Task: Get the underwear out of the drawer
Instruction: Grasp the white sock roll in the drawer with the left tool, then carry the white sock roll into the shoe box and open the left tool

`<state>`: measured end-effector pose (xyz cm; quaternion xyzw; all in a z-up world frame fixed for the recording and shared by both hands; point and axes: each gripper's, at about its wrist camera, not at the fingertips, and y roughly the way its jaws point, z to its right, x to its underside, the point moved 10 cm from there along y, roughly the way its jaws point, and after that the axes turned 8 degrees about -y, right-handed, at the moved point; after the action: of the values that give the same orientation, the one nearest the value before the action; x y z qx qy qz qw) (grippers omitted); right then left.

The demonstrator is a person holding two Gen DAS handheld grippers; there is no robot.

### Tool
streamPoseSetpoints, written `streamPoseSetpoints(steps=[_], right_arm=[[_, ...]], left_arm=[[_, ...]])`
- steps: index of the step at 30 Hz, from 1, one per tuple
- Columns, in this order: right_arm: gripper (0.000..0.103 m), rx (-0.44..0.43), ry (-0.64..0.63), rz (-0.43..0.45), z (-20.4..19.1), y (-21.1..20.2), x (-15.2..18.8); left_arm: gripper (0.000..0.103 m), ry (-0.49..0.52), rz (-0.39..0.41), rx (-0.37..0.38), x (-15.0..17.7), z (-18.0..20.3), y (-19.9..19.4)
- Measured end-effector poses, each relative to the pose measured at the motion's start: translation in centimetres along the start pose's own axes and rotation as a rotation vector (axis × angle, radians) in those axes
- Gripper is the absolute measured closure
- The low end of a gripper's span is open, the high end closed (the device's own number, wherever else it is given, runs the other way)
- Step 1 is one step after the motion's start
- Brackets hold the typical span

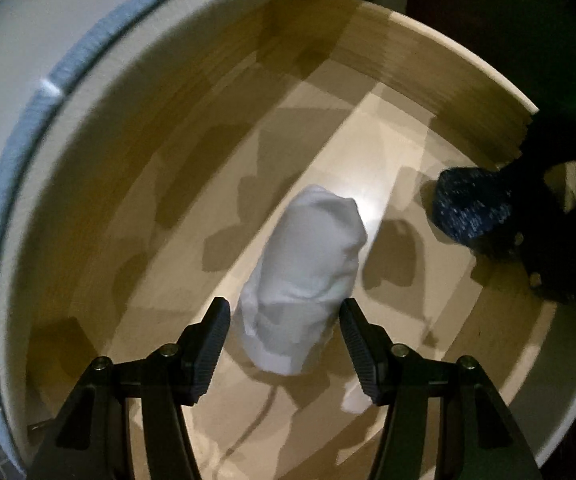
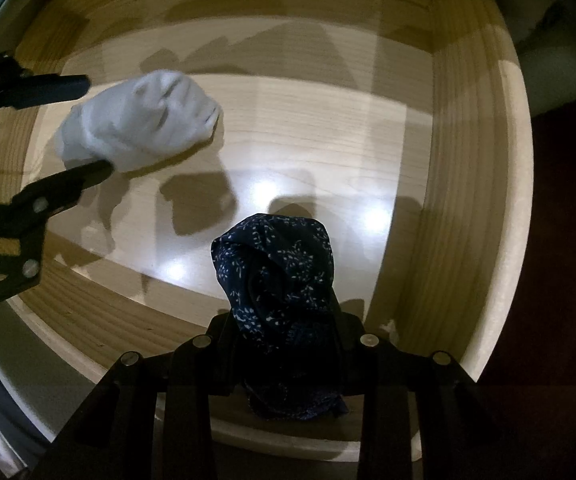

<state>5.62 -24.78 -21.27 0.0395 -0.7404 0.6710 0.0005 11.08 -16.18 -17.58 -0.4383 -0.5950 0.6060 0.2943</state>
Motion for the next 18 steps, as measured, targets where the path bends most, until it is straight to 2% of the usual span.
streamPoseSetpoints(steps=[4,9,12,18], right_arm=[[0.073,-0.001,0.001,0.0,-0.1,0.0,-0.1],[0.073,-0.004,0.002,0.004,-0.2,-0.1,-0.2],[0.073,-0.007,0.003,0.008,0.1,-0.2,0.2],[0.073,-0.008,0.003,0.01,0.3,-0.3,0.4]], left_arm=[[0.045,-0.043,-0.049,0.011,0.2,-0.4,1.1],[0.045,-0.15,-0.06,0.05,-0.1,-1.8,1.7],[0.053,-0.173,-0.067,0.045,0.1,-2.3,1.7],[0.058,-0.229,-0.082,0.051,0.5,-2.8,1.5]])
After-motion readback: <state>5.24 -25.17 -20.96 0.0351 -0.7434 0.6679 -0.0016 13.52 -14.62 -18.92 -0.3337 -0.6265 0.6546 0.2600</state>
